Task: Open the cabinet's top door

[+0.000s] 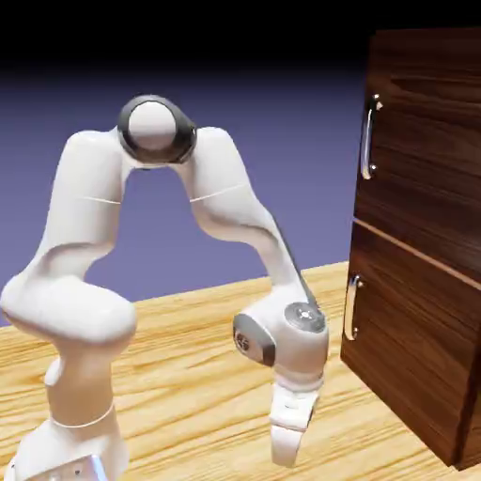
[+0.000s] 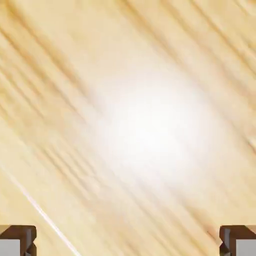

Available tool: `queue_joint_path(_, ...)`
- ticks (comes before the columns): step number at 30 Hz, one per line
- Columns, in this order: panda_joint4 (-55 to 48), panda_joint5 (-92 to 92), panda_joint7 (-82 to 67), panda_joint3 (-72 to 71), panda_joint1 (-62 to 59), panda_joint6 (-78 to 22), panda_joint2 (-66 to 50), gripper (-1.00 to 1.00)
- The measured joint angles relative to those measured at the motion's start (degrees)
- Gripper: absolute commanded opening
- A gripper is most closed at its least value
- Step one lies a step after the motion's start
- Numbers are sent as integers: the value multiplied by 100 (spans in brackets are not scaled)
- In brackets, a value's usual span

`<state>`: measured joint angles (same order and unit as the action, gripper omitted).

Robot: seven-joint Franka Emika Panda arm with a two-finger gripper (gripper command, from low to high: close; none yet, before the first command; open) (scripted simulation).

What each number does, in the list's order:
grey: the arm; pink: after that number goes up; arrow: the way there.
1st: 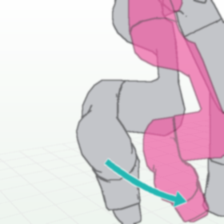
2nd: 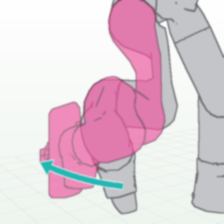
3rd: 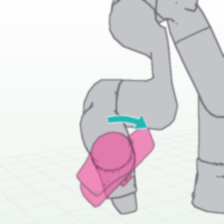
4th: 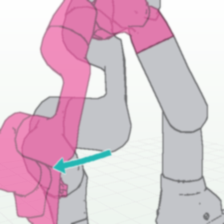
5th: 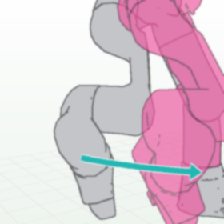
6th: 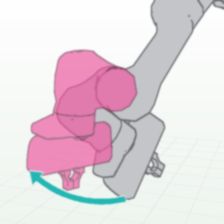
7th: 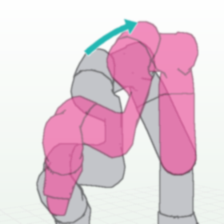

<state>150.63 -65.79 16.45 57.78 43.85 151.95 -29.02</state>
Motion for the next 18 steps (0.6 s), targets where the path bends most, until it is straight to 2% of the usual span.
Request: queue_joint_path(18,-629,-3988,-1576,3502,2616,-1337,-3738,0)
